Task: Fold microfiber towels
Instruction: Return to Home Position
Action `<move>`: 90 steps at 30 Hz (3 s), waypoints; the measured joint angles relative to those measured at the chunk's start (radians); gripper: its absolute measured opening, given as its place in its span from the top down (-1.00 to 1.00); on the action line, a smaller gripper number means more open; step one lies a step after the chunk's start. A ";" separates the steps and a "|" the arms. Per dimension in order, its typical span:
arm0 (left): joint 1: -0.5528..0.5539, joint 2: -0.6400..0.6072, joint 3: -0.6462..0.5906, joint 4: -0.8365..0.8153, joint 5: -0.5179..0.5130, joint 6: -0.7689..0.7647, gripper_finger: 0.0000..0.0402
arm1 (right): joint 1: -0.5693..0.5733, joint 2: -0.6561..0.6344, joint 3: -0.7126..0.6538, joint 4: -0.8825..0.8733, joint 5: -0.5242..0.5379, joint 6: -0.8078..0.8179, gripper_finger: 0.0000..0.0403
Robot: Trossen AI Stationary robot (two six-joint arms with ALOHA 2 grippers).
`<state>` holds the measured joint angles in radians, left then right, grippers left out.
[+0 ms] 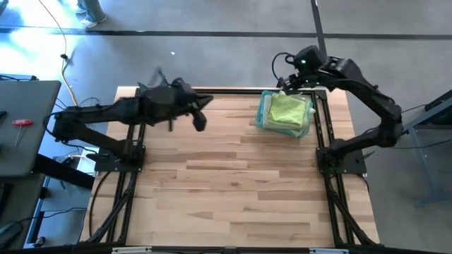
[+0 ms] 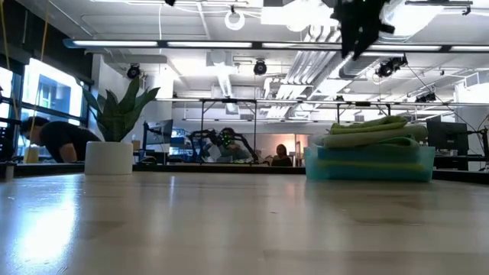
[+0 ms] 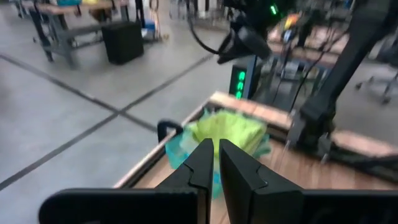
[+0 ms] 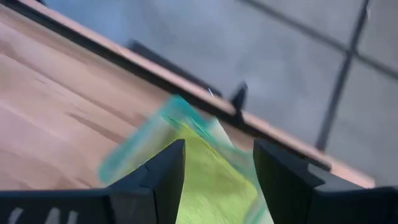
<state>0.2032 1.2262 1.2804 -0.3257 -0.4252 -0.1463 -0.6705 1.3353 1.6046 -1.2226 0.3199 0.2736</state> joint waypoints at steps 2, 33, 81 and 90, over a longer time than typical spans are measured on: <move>-0.004 -0.052 0.001 0.001 -0.002 0.004 0.91 | 0.045 -0.022 0.044 0.019 0.006 -0.020 0.10; -0.054 -0.429 -0.197 -0.243 -0.138 -0.140 0.91 | 0.662 -0.730 -1.065 1.112 0.090 0.171 0.10; -0.053 -0.535 -1.193 0.698 -0.248 -0.359 0.91 | 0.716 -0.748 -1.326 1.202 0.046 0.251 0.10; -0.053 -0.541 -1.193 0.496 -0.187 -0.523 0.91 | 0.716 -0.747 -1.326 1.115 0.074 0.250 0.10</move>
<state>0.1501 0.6853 0.0875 0.1701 -0.6119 -0.6688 0.0460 0.5880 0.2787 -0.1072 0.3938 0.5241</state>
